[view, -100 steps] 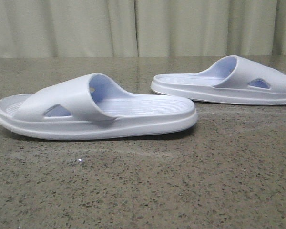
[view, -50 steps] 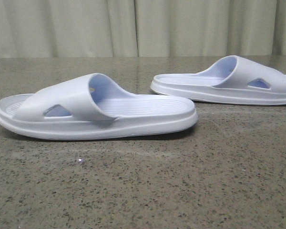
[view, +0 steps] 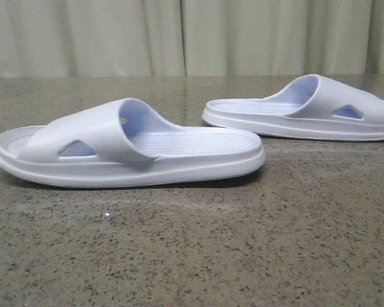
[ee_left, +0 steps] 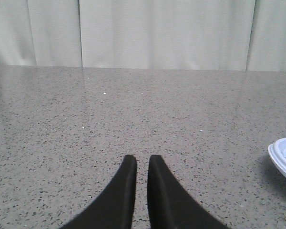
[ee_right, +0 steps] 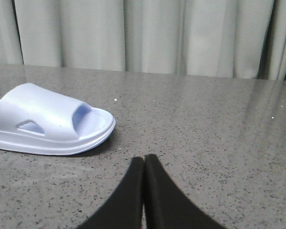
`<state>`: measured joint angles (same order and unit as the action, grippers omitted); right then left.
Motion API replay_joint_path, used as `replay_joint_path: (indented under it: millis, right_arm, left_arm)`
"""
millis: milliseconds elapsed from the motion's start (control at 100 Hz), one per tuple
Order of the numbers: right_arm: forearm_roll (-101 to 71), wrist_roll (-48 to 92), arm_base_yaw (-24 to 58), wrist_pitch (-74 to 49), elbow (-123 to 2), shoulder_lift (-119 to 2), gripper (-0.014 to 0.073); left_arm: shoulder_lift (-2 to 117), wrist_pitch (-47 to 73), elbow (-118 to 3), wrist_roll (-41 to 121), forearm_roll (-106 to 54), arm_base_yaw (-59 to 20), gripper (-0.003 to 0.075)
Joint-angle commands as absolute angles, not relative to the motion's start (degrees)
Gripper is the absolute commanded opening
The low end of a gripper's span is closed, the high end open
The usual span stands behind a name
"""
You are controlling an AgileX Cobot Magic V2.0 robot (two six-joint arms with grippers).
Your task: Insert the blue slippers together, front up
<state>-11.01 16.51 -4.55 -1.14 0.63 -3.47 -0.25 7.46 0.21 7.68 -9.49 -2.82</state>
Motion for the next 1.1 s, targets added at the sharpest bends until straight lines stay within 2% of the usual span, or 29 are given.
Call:
replay_joint_path:
  millis: [0,240,460,720,920,1090]
  right_arm:
    - [-13.41,16.71,-4.97,3.89,1.81,-3.69,-0.0089]
    - [-24.40,16.71,-4.97,3.99,1.81,-3.69,-0.0089]
    - [-49.28,16.71,-4.97,4.92,1.31,-3.69,-0.0089]
    - [-47.67,20.13,-5.01,-1.11,-8.47,-7.03,-0.0077]
    - [-44.10,21.01,-5.01,-10.16,-21.23,-22.66,-0.0077]
    - [-41.17,21.01,-5.01,-24.03,-32.23,-38.00,-0.0078]
  left_arm:
    - [-1.32,2.07,0.67,7.06,-11.02,-2.99,0.0015]
    - [-1.32,0.97,0.67,7.06,-23.45,-2.99,0.0015]
    - [-1.32,-2.90,0.25,7.06,-45.67,-2.99,0.0015]
    - [2.63,3.65,-7.84,7.30,-41.05,-2.99,0.0015]
    - [18.63,11.87,-20.66,7.30,-30.05,-2.99,0.0015]
    - [34.46,27.19,-34.23,7.59,-21.75,-2.99,0.0015]
